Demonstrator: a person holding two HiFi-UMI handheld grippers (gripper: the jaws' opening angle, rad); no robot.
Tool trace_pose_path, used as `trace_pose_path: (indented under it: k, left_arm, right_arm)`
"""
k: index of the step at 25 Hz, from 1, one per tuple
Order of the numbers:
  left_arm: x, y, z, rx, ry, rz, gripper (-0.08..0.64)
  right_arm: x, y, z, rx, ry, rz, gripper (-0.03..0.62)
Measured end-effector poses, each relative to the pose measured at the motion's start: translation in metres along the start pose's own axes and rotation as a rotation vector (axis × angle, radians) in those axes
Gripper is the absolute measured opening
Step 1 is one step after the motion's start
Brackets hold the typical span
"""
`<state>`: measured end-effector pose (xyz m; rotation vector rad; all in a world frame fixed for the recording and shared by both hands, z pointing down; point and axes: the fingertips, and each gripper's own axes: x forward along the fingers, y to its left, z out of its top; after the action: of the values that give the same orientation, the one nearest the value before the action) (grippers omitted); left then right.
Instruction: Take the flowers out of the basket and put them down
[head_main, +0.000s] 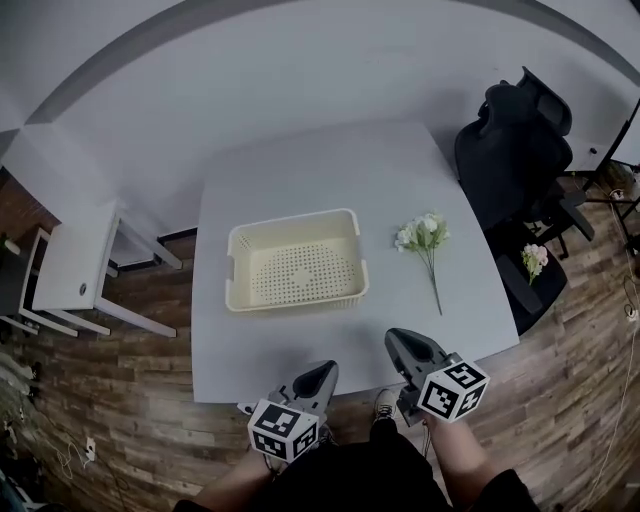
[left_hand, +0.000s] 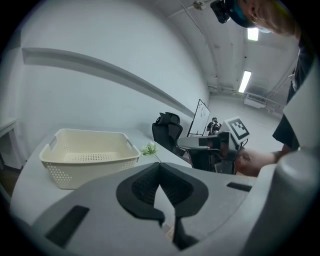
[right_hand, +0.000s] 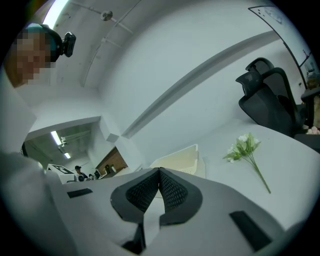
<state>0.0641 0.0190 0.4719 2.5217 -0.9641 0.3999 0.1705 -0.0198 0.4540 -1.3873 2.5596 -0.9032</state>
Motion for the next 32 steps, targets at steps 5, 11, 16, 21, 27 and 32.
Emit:
trace_pose_path:
  k: [5,11,16,21,27,32]
  left_arm:
    - [-0.028,0.009,-0.012,-0.023,-0.004,-0.044,0.006]
    - [-0.052,0.016,-0.021,-0.030,-0.004,-0.078,0.006]
    - [-0.064,0.018,-0.028,-0.038,-0.005,-0.086,0.006]
    - [-0.074,0.019,-0.029,-0.024,-0.008,-0.087,0.006]
    - [-0.085,0.015,-0.031,-0.006,-0.014,-0.091,0.006]
    - [-0.091,0.016,-0.031,0.001,-0.014,-0.085,0.006]
  right_arm:
    - [-0.008,0.043,-0.038,0.016,0.010,-0.040,0.023]
    - [-0.011,0.081,-0.067,-0.018,0.030,-0.068,0.023]
    - [-0.012,0.100,-0.087,-0.013,0.043,-0.074,0.023]
    - [-0.015,0.108,-0.091,-0.008,0.037,-0.078,0.023]
    - [-0.014,0.123,-0.095,-0.031,0.040,-0.053,0.023]
    - [-0.013,0.129,-0.098,-0.035,0.042,-0.044,0.023]
